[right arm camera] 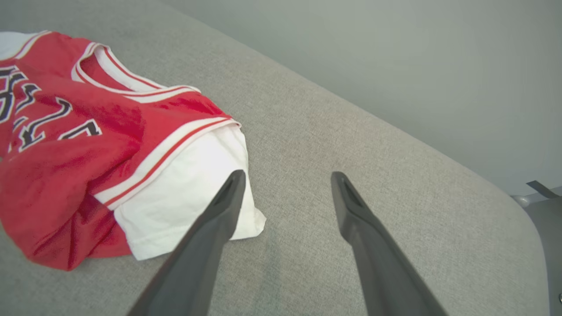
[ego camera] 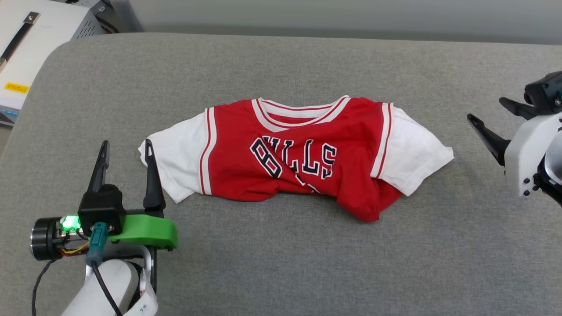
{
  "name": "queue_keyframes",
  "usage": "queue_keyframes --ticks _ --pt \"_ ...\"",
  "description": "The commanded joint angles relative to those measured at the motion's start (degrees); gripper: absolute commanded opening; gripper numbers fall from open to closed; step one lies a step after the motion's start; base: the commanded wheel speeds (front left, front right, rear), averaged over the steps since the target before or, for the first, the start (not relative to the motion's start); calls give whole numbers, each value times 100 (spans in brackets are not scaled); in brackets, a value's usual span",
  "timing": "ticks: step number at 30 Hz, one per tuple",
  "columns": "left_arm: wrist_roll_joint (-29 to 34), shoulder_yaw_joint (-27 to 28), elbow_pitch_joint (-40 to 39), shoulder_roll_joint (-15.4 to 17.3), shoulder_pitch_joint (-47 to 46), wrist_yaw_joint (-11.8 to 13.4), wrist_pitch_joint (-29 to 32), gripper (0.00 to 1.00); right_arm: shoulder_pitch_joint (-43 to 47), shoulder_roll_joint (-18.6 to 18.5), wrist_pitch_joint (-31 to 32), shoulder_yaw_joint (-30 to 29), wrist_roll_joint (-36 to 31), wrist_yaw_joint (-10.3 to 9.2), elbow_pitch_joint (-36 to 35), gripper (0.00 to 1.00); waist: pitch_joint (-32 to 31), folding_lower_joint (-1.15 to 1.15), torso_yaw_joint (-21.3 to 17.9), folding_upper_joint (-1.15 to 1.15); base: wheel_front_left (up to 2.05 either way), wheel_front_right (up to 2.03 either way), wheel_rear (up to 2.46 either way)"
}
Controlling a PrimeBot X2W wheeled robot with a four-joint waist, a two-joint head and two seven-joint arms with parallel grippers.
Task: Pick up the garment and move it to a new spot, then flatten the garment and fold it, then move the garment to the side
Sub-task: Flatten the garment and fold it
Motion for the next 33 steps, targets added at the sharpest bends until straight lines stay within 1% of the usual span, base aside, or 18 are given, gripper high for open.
queue_keyframes --ticks 1,3,5,7,9,13,17,21,24,25,29,33 --pt "144 110 -74 -132 157 -56 -32 100 -218 -111 375 213 233 -5 51 100 125 0 98 0 0 0 0" --pt "292 219 -133 -283 281 -135 -32 100 -408 -223 901 501 536 -5 143 100 200 0 144 0 0 0 0" --pt "428 320 -159 -435 349 -234 -32 100 -596 -269 1245 727 753 -5 275 100 298 0 191 0 0 0 0" --pt "562 427 -202 -591 364 -335 -32 100 -782 -299 1467 950 853 -5 441 100 405 0 244 0 0 0 0" --pt "688 522 -206 -726 378 -441 -32 100 -961 -292 1555 1172 878 -5 637 100 506 0 292 0 0 0 0" --pt "915 723 -230 -979 313 -635 -32 100 -1255 -180 1498 1528 898 -5 1177 100 720 0 389 0 0 0 0" --pt "1128 898 -247 -1195 245 -812 -32 100 -1331 -41 1347 1911 1068 -5 1653 100 887 0 461 0 0 0 0" --pt "1290 1050 -210 -1391 245 -961 -32 100 -1245 15 1207 2367 1327 -5 1941 100 929 0 447 0 0 0 0" --pt "1387 1172 -184 -1514 268 -1048 -32 100 -1259 21 960 2629 1456 -5 2060 100 903 0 390 0 0 0 0" --pt "1422 1214 -171 -1551 285 -1085 -32 100 -1283 8 812 2706 1491 -5 2084 0 881 0 366 0 0 0 0" --pt "1543 1341 -102 -1641 359 -1229 -32 100 -1389 -86 91 2802 1631 -5 2121 0 742 0 280 0 0 0 0" --pt "1643 1468 -70 -1709 465 -1339 -32 100 -1402 -316 -642 2694 1816 -5 1968 0 558 0 199 0 0 0 0"
